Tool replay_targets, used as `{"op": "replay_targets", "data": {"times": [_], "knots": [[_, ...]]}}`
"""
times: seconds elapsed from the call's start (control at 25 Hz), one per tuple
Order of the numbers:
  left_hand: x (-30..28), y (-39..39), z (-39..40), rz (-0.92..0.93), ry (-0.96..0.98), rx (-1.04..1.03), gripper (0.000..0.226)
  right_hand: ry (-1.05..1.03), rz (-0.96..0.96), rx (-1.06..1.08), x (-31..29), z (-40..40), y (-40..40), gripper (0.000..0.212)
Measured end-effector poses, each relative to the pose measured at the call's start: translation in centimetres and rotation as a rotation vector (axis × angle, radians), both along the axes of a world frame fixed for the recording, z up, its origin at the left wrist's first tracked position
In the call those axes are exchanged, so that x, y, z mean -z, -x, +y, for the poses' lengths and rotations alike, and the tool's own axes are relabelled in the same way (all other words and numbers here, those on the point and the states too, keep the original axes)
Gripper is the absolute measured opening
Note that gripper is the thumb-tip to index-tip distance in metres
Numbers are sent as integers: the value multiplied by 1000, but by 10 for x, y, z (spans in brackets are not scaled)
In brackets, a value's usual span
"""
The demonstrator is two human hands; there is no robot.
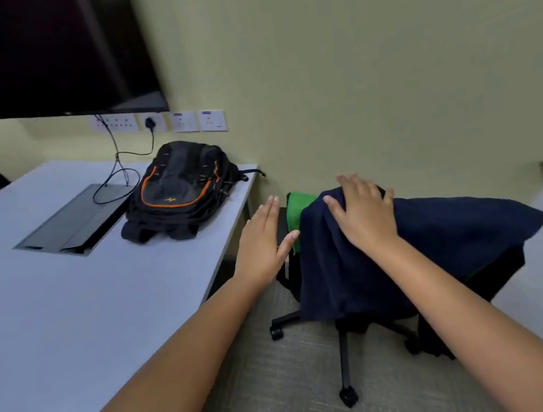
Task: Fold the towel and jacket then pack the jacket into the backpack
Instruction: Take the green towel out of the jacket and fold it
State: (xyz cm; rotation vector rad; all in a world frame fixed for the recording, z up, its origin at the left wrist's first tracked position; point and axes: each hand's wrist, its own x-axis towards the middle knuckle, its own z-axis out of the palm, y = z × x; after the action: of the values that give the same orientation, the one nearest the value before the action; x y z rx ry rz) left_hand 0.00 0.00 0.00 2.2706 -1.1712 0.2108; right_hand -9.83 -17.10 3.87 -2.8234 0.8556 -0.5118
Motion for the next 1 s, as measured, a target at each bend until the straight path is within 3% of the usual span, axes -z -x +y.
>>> {"op": "replay_targets", "data": {"times": [0.08,0.2,0.28,0.4,0.48,0.64,0.8,1.0], "knots": [[-1,-3,-12,159,-9,-75,71,-112,21,26,0,-17,7,59],[-7,-7,-35,412,-101,-64,59,-91,83,-18,7,-40,20,57],[-9,-4,-44,634,6,-67,55,-10,125,-61,11,-38,19,61],[-13,2,-58,969,318,-166,46,-1,165,-45,12,-37,14,65],[-14,7,-65,950,393,-242,52,-4,154,-34,13,-35,13,65],[-28,7,-67,789,163,-345,91,-101,91,-67,10,-38,7,62],[-38,2,-74,895,224,-323,88,-182,68,-180,2,-46,-10,35],[-46,9,-81,812,247,-253,98,-249,-146,-143,-5,-44,-19,11]]}}
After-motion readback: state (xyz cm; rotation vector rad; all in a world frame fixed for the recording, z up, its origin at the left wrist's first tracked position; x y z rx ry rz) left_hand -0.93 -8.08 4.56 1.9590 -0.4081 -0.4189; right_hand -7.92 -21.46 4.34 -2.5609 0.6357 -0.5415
